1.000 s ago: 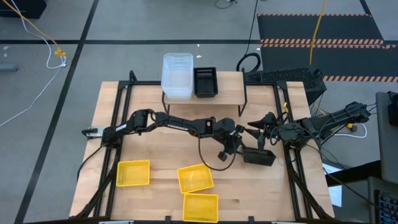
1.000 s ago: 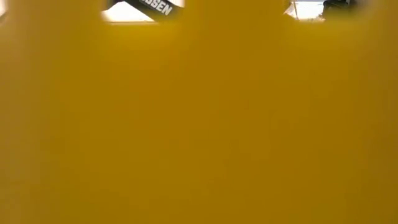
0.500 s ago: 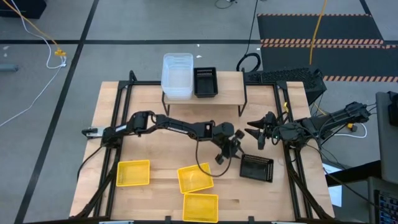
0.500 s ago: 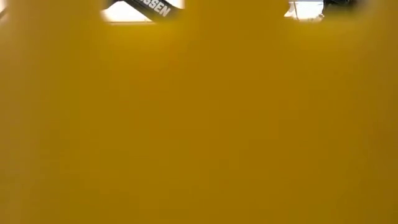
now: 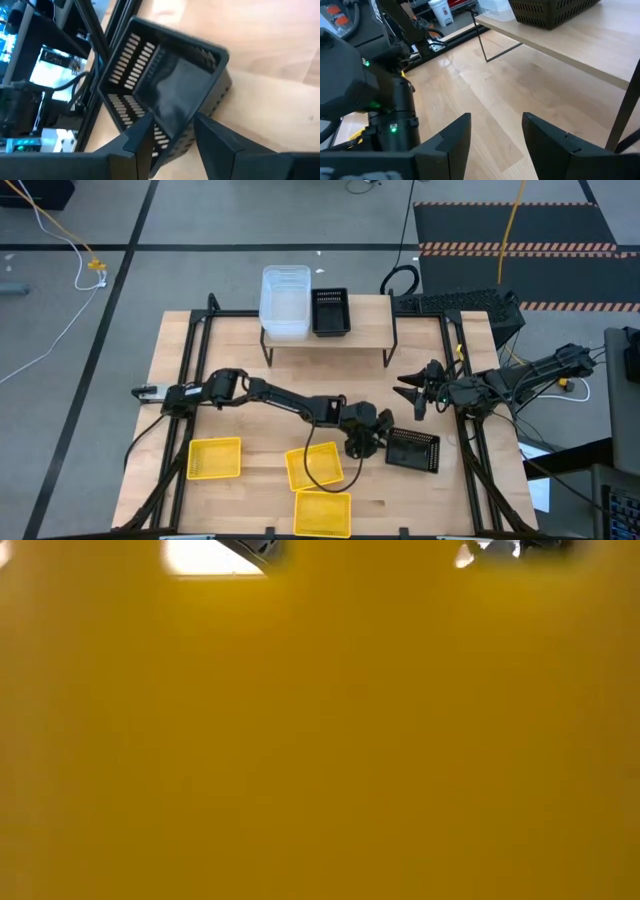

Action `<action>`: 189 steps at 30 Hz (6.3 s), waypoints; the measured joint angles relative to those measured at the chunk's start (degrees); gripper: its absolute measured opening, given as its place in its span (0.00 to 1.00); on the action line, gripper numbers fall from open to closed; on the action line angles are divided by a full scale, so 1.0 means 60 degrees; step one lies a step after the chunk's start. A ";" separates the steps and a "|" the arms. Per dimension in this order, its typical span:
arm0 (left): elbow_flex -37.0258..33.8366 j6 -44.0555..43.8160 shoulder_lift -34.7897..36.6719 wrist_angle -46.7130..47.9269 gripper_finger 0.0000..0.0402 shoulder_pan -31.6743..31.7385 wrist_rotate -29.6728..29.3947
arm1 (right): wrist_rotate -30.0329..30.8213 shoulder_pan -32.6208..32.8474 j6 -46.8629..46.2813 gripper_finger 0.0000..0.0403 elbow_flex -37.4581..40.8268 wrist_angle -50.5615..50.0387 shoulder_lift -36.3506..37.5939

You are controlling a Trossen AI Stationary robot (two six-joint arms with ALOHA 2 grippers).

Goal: Stack baskets on shelf by color
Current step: Stack the black bin on top of the black bin on the shelf

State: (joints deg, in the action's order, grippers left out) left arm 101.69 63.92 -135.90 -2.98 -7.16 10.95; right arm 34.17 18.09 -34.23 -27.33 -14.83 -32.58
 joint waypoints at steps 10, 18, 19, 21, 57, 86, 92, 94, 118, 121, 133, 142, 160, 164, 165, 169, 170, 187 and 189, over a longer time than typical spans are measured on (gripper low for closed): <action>0.0019 0.0604 -0.0285 -0.0374 0.35 0.0080 -0.0086 | 0.0000 0.0000 -0.0027 0.42 0.0000 0.0007 -0.0057; 0.0015 0.1008 -0.0590 -0.0870 0.35 0.0048 -0.0104 | 0.0004 0.0002 0.0117 0.42 0.0000 0.0007 -0.0054; 0.0015 0.0950 -0.0590 -0.1007 0.35 0.0048 -0.0103 | 0.0004 0.0002 0.0120 0.42 0.0000 0.0004 -0.0051; 0.0015 0.0775 -0.0590 -0.1194 0.35 0.0043 -0.0101 | 0.0004 0.0002 0.0119 0.42 0.0000 0.0002 -0.0046; 0.0721 0.0810 -0.1592 -0.2703 0.35 -0.0227 -0.0857 | -0.1818 0.0004 -0.0315 0.41 -0.0011 -0.1049 -0.0734; 0.0685 -0.3413 -0.0215 0.0139 0.35 -0.0069 -0.2079 | -0.5257 0.3809 -0.7986 0.29 -0.1650 -0.5756 -0.3366; 0.0685 -0.3358 -0.0215 0.0050 0.35 -0.0062 -0.2079 | -0.5378 0.4206 -0.8611 0.41 -0.1650 -0.6158 -0.3521; 0.0685 -0.3358 -0.0215 0.0043 0.35 -0.0062 -0.2079 | -0.5697 0.4363 -0.8939 0.42 -0.1650 -0.6576 -0.3749; 0.0685 0.0168 -0.0215 0.0478 0.35 -0.0466 -0.0397 | -0.5591 0.3803 -0.4997 0.01 -0.1639 -0.5480 -0.5364; 0.0685 0.1044 -0.0215 0.0175 0.35 -0.0584 -0.0417 | -0.5402 0.3124 -0.4082 0.01 -0.1639 -0.5360 -0.5084; 0.0710 0.3281 -0.0175 0.0511 0.35 -0.0535 -0.2462 | -0.6575 0.0849 -0.1143 0.00 -0.1628 -0.4411 -0.4826; 0.0687 0.2935 0.0310 0.0307 0.35 -0.0688 -0.3625 | -0.6987 -0.0386 0.0278 0.00 -0.1632 -0.4760 -0.4043; 0.0685 0.2498 0.1720 0.4591 0.35 -0.0007 -0.1853 | -0.7031 -0.1594 0.2341 0.00 -0.1632 -0.3223 -0.3562; 0.0685 0.2429 0.1643 0.4481 0.35 -0.0014 -0.2065 | -0.7066 -0.2000 0.2839 0.00 -0.1632 -0.3183 -0.3985; 0.0679 0.2420 0.1643 0.4479 0.35 -0.0012 -0.2194 | -0.7054 -0.2096 0.2879 0.00 -0.1632 -0.3216 -0.4092; 0.0678 0.2566 0.1643 0.4445 0.35 -0.0003 -0.2506 | -0.7012 -0.2361 0.3086 0.00 -0.1636 -0.3249 -0.4375; 0.0678 0.2618 0.1643 0.4429 0.35 -0.0003 -0.2551 | -0.7009 -0.2397 0.3120 0.00 -0.1636 -0.3251 -0.4407; 0.0678 0.2358 0.1708 0.4860 0.35 -0.0011 -0.3342 | -0.6844 -0.2462 0.3092 0.00 -0.1650 -0.3429 -0.4428; 0.0681 0.2302 0.1709 0.4998 0.35 -0.0011 -0.3387 | -0.6615 -0.2459 0.3064 0.00 -0.1650 -0.3638 -0.4429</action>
State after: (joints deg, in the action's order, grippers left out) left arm 105.78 77.73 -125.64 27.01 -7.22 -9.37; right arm -5.52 3.33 -15.85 -37.23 -36.66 -59.16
